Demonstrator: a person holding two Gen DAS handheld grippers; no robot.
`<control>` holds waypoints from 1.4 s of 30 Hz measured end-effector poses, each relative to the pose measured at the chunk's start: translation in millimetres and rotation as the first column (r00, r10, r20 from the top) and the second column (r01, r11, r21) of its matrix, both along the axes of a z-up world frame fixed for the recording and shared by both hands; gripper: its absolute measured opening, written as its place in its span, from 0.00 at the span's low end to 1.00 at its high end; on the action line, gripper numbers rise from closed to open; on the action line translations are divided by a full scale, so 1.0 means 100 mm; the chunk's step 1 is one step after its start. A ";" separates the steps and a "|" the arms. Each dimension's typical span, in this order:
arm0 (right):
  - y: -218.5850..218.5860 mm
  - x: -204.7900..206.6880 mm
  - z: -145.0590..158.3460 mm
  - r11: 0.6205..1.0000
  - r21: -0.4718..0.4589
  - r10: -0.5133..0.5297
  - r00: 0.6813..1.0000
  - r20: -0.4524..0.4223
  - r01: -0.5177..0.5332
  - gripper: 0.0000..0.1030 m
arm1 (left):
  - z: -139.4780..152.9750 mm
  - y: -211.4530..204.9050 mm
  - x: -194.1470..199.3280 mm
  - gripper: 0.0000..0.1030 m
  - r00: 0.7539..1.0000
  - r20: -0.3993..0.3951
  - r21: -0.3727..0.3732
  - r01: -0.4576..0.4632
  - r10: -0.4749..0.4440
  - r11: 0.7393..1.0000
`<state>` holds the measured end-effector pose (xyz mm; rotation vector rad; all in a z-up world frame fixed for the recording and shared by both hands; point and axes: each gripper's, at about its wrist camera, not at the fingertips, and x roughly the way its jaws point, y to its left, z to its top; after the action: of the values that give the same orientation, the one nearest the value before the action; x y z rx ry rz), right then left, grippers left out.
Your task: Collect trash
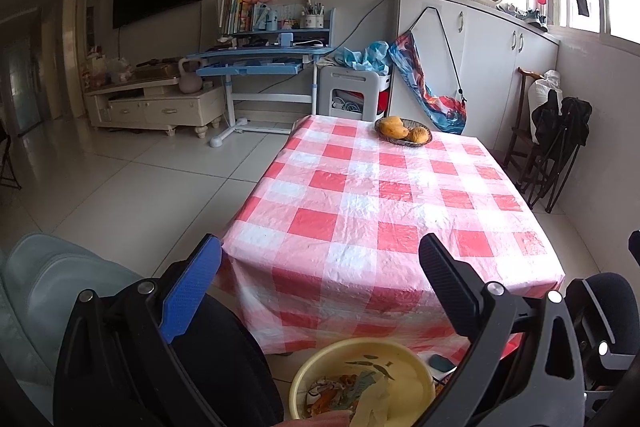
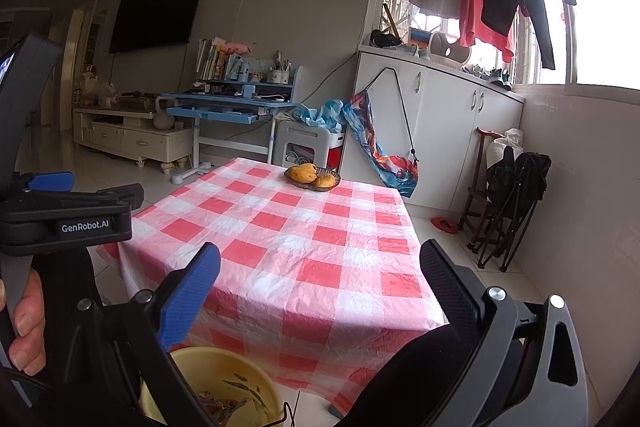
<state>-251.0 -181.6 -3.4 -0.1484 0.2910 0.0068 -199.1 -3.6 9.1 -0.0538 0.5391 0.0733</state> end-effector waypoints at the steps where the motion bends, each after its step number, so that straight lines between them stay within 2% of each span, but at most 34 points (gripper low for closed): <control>1: 0.00 0.00 0.00 1.000 -0.001 0.000 1.000 0.001 0.000 0.93 | 0.00 0.01 0.00 0.93 1.000 0.001 0.003 0.000 0.000 1.000; 12: 0.02 0.01 -0.01 1.000 -0.017 -0.009 1.000 -0.009 0.009 0.93 | 0.00 0.00 -0.01 0.93 1.000 0.004 0.011 -0.003 0.003 1.000; 22: -0.05 0.05 -0.01 1.000 0.005 -0.030 0.999 -0.033 0.030 0.93 | -0.02 -0.10 -0.01 0.93 1.000 0.003 0.054 0.014 -0.015 0.998; 42: 0.01 0.10 -0.06 1.000 -0.016 -0.021 0.998 -0.063 0.020 0.93 | -0.03 -0.09 -0.01 0.93 1.000 -0.004 0.052 0.013 -0.012 0.999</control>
<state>-240.5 -181.0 -9.3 -0.1604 0.3554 -0.0109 -200.3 -12.6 5.6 0.0008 0.5404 0.0752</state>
